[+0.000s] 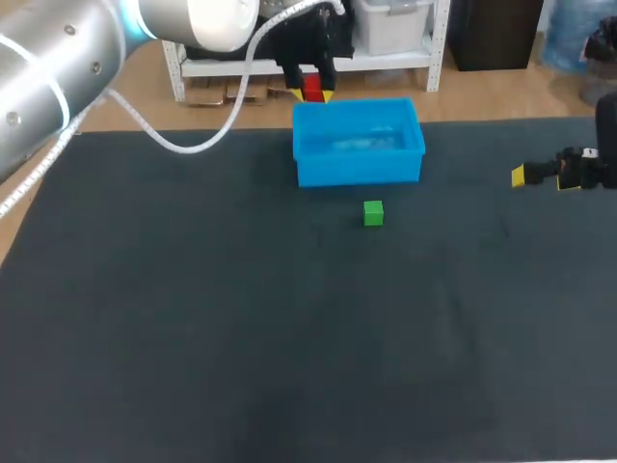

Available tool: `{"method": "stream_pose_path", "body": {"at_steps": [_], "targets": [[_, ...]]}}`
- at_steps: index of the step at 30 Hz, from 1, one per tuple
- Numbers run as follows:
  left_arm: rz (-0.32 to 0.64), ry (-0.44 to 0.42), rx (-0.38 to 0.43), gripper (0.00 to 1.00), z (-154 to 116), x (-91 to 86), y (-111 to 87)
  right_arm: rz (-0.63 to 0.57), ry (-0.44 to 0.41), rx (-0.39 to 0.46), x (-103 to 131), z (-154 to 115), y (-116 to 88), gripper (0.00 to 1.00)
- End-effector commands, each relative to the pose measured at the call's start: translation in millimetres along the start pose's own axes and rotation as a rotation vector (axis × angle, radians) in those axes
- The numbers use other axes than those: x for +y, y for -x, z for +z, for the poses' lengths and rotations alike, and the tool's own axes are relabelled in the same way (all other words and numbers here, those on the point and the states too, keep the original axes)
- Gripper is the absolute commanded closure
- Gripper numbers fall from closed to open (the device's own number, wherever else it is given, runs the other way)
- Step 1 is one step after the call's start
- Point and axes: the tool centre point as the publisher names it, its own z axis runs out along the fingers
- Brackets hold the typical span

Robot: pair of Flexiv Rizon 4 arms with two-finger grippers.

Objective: Use the left arm to pick the red cube and place it into the blue plastic box first, then use the right arm to grasp the green cube and put it into the same blue plastic box after the first action is fully finished.

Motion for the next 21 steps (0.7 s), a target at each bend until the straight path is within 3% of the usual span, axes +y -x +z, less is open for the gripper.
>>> {"method": "stream_pose_path", "body": {"at_steps": [1, 21], "targets": [[0.008, 0.008, 0.025, 1.0, 7, -4.9, 19.4, -0.001, 0.001, 0.001, 0, 0, 0, 0.0], [0.026, 0.039, 0.015, 1.0, 23, -2.7, 55.6, -0.001, 0.001, 0.001, 0, 0, 0, 0.0]]}}
